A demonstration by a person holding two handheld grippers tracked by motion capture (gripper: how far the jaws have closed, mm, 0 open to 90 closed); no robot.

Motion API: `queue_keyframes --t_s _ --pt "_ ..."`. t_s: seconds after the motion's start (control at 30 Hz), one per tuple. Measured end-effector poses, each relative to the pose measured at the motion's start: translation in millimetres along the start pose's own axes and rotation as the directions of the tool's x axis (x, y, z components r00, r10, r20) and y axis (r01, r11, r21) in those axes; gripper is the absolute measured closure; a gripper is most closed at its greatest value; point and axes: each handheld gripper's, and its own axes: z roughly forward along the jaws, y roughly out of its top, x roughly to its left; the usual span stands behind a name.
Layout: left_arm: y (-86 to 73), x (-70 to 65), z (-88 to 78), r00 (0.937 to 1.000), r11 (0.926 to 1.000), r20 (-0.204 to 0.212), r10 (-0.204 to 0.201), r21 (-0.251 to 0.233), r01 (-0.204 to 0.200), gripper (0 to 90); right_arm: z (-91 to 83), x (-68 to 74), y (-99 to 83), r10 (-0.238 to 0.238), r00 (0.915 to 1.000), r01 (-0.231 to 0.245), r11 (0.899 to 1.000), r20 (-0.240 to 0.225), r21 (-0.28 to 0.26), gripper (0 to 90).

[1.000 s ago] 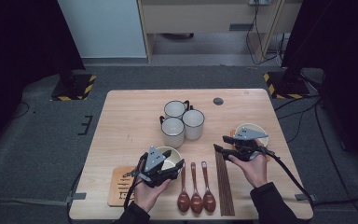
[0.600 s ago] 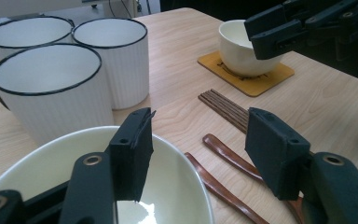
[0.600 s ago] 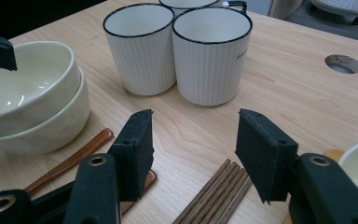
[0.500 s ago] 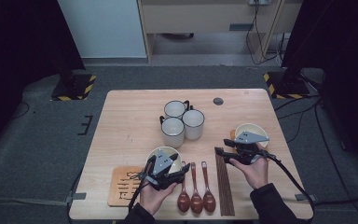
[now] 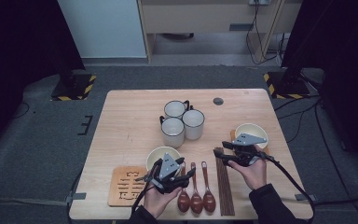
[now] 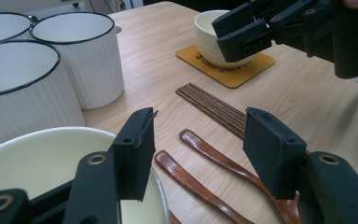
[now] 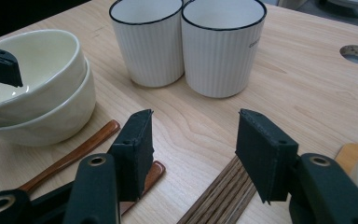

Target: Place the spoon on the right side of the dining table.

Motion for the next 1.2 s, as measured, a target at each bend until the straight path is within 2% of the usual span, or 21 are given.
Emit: queue_keyframes --t_s 0.7,1.2 --pt "-7.0 -14.3 9.7 0.9987 0.9989 0.042 0.027 0.037 -0.028 43.6 6.8 4.9 -5.8 0.001 0.9999 -0.001 1.000 -0.015 0.024 45.6" --pt "-13.5 -25.1 17.1 0.9957 0.9960 0.080 0.048 0.071 -0.054 43.8 10.3 3.8 -9.5 0.006 0.9998 -0.006 0.999 -0.017 0.037 45.5"
